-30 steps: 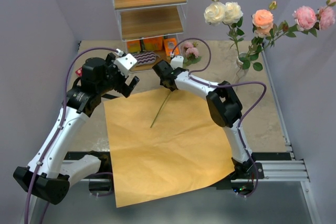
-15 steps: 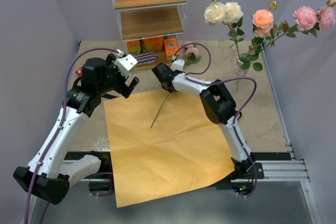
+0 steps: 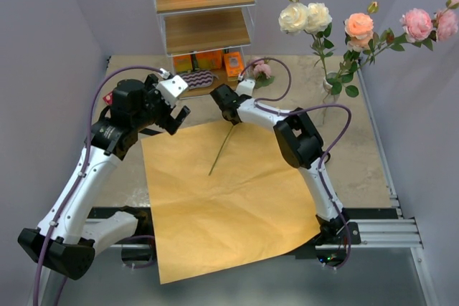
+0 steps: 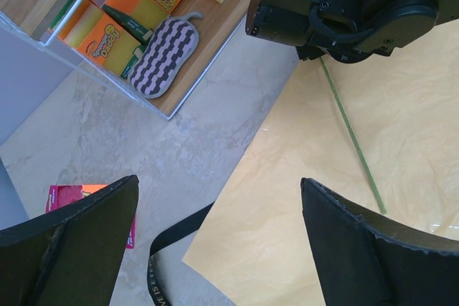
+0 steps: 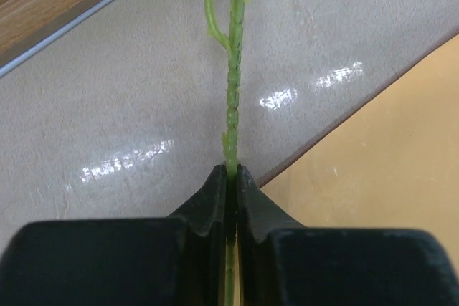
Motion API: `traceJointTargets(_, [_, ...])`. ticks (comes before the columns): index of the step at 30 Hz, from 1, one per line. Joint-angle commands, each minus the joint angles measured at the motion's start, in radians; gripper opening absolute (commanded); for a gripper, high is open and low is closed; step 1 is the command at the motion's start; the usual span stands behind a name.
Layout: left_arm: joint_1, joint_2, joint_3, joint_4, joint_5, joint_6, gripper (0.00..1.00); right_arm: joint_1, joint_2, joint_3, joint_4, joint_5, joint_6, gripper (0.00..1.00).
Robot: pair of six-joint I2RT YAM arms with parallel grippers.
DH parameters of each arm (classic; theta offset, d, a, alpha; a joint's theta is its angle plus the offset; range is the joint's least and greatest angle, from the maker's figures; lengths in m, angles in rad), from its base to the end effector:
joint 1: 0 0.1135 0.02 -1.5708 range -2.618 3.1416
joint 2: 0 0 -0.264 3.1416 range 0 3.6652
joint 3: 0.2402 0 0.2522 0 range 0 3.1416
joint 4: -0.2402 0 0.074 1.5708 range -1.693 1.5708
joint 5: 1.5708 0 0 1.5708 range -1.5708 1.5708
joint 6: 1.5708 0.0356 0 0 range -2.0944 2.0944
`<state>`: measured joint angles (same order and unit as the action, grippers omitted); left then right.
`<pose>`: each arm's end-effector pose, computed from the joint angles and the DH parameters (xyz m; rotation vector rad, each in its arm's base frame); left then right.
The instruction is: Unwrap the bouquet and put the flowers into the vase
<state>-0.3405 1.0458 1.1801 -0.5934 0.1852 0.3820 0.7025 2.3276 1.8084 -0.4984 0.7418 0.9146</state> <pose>0.2053 -0.0797 0.3859 0.8237 1.8501 -0.1617 0.3944 0.3024 0.1507 0.4828 2.2003 -0.1416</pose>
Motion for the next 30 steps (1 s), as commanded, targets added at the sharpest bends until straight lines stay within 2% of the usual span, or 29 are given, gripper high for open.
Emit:
traceJointTargets(1, [0.009,-0.024,0.021,0.009,-0.006,0.009,1.00,-0.012,-0.022,0.000,0.037,0.011,-0.005,0.00])
traceJointTargets(6, [0.009,-0.026,0.035,-0.002,-0.006,0.006,0.99,-0.006,-0.152,-0.081,0.093,0.057,-0.020,0.00])
traceJointTargets(12, [0.009,-0.039,0.029,-0.013,-0.003,0.005,0.99,0.032,-0.339,-0.260,0.187,0.159,-0.060,0.00])
traceJointTargets(16, [0.009,-0.046,0.029,-0.016,-0.001,0.003,1.00,0.061,-0.526,-0.438,0.308,0.212,-0.103,0.00])
traceJointTargets(19, [0.009,-0.052,0.030,-0.017,0.000,0.000,1.00,0.094,-0.588,-0.507,0.354,0.226,-0.157,0.00])
traceJointTargets(24, [0.009,-0.058,0.052,-0.029,0.005,-0.003,1.00,0.213,-0.703,-0.612,0.483,0.260,-0.418,0.00])
traceJointTargets(26, [0.009,-0.066,0.050,-0.031,0.010,-0.009,1.00,0.250,-0.795,-0.667,0.596,0.269,-0.505,0.00])
traceJointTargets(30, [0.009,-0.066,0.052,-0.025,0.008,-0.012,1.00,0.316,-0.974,-0.789,0.754,0.154,-0.725,0.00])
